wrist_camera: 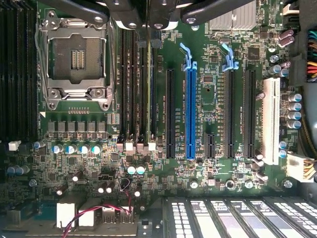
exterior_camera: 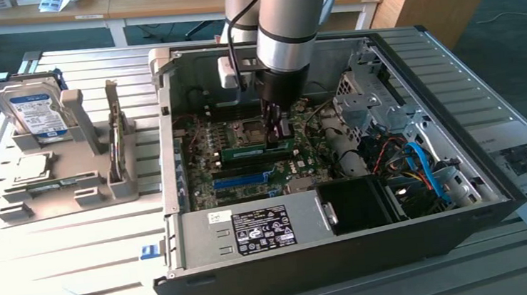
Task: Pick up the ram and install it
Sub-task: 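Insert the ram into the slot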
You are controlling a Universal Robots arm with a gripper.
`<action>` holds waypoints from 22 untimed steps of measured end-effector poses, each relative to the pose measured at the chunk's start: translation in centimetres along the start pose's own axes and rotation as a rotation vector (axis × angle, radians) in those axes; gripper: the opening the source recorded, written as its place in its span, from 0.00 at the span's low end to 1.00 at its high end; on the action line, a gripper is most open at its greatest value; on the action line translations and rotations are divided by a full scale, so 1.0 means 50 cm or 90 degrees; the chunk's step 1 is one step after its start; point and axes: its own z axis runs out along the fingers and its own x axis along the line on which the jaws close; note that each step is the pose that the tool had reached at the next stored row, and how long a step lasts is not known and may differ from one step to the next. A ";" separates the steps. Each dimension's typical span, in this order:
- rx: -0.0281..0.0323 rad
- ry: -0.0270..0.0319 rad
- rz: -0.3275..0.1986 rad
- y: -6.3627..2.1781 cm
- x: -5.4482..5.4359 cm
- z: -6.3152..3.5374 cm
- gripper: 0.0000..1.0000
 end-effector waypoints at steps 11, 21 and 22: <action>-0.0001 0.0001 0.000 0.000 0.003 0.005 0.12; 0.0000 0.0000 -0.001 0.001 0.003 0.006 0.12; 0.0001 0.0001 -0.001 0.001 0.003 0.006 0.12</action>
